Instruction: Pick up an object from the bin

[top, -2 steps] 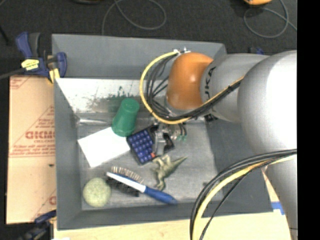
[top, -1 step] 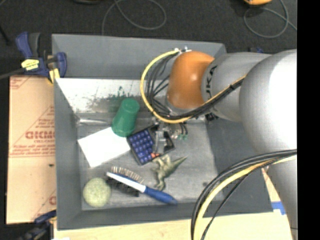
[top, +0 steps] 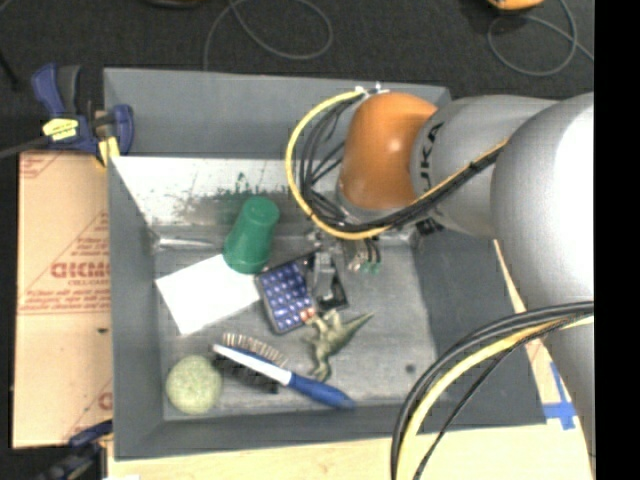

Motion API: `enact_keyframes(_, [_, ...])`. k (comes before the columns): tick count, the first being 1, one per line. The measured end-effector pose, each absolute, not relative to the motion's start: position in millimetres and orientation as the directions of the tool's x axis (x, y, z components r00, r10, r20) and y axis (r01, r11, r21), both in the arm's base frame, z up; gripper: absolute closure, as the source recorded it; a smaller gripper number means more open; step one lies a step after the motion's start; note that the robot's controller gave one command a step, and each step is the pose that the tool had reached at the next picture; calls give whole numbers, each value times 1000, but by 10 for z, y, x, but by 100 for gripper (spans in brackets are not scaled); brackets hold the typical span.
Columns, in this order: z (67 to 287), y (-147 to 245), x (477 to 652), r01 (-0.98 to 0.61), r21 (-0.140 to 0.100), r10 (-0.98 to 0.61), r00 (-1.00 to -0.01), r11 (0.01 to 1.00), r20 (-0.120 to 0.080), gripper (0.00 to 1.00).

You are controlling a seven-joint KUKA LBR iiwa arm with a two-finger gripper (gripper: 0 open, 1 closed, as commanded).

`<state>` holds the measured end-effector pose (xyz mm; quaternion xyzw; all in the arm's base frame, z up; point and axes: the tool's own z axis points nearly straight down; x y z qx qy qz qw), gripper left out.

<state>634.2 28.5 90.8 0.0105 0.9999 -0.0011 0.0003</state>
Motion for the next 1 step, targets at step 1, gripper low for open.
enact_keyframes(1, [1125,287,6347,21,-1,21,-1000,1000,-2,100])
